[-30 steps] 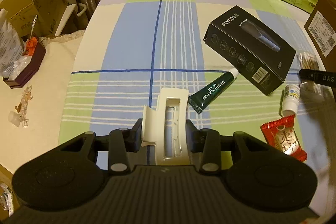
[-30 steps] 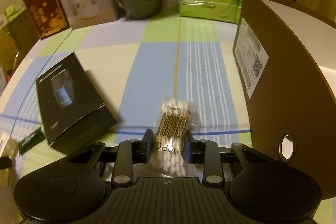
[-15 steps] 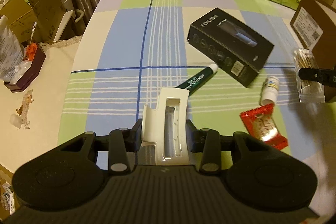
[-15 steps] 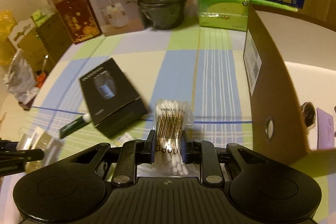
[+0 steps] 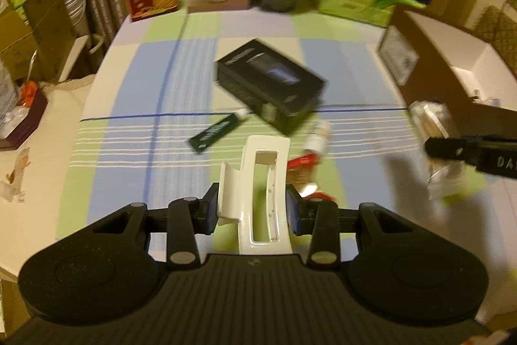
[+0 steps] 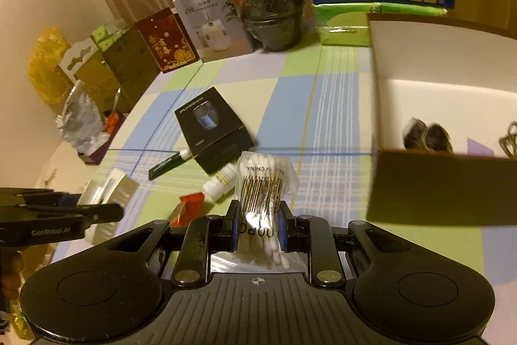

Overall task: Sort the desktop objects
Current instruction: 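Carry the claw clip and swab pack over the brown box with both tools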

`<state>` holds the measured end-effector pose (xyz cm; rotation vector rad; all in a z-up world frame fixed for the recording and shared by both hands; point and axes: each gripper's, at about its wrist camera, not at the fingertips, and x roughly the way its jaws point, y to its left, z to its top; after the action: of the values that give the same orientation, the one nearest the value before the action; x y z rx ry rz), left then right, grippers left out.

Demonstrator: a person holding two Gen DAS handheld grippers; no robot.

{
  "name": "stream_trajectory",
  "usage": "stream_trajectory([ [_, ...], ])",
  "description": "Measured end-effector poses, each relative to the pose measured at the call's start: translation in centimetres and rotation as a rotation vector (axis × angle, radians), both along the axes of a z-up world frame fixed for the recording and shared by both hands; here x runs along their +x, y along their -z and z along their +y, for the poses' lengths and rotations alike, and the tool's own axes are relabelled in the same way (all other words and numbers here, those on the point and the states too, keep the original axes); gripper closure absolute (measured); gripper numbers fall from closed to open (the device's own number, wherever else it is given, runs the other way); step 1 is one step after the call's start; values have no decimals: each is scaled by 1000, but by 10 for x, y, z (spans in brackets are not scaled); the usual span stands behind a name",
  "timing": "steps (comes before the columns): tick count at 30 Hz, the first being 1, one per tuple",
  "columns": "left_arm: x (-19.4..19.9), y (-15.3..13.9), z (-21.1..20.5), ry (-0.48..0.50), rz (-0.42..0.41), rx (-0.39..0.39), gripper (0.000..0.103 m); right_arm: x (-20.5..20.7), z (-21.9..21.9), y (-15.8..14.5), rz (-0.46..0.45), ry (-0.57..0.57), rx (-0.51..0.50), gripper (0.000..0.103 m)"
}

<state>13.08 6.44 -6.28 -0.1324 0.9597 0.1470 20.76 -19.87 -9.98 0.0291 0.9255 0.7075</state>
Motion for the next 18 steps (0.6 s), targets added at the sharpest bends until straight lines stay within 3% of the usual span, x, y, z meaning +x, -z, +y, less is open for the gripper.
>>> stream_trajectory([
  [18, 21, -40, -136, 238, -93, -39, 68, -11, -119, -36, -38, 131, 48, 83],
])
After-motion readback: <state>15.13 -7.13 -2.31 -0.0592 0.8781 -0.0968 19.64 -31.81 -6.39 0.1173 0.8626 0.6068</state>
